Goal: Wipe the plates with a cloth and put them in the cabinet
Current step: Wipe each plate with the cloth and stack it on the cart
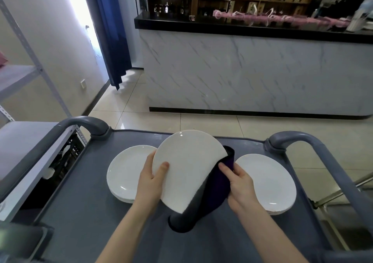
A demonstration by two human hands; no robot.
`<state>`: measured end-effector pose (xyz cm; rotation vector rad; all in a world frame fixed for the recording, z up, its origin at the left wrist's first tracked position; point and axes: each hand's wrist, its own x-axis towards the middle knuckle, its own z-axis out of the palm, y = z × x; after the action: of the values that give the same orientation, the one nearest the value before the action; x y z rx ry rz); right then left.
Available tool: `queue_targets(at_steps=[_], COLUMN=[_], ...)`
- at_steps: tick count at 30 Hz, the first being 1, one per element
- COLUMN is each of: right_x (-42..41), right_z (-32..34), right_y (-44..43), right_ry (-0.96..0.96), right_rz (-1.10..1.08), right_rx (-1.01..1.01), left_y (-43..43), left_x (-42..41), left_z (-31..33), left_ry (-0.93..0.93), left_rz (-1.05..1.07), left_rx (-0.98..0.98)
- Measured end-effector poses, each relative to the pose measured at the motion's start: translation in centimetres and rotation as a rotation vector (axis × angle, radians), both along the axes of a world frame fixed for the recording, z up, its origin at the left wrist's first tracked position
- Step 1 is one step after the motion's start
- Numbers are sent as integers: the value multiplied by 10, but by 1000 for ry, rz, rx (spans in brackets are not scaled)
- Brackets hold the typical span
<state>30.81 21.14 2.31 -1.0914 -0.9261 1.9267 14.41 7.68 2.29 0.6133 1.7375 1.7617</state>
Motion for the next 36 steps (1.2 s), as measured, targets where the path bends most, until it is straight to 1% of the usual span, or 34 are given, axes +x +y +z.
queue_targets(at_steps=[2,5,8,10,11,12,14,17,20,22,23,26,30,33,36], right_x=[4,4,-10,-20,-22,-23,-18,-5,9,17,19,16,5,5,8], right_z=[4,21,36,39,39,40,39,28,9,1,-1,0,10,16,19], right_y=[5,17,24,25,25,26,26,22,10,2,1,6,16,26,36], right_ry=[-65,-140,-316,-434,-458,-449,-366,-215,-128,-103,-105,-125,-93,-102,-102], right_rz=[54,231,436,534,566,586,580,485,423,429,425,352,269,273,337], right_rx=[113,377,629,740,753,740,661,470,287,197,181,227,336,386,380], left_y=[-2,-6,-2,1,1,0,-5,-12,-13,-12,-11,-6,3,7,9], left_x=[-6,-17,-19,-20,-20,-21,-23,-25,-23,-24,-24,-26,-28,-31,-37], left_z=[4,16,27,32,32,32,32,27,19,13,12,11,9,7,14], left_ry=[56,173,316,404,427,432,394,267,99,17,5,40,61,64,104], left_rz=[-52,-229,-381,-417,-416,-406,-364,-215,-45,-9,-24,-125,-155,-206,-299], left_rx=[-26,-83,-154,-197,-205,-198,-146,-47,14,14,3,-27,-65,-96,-106])
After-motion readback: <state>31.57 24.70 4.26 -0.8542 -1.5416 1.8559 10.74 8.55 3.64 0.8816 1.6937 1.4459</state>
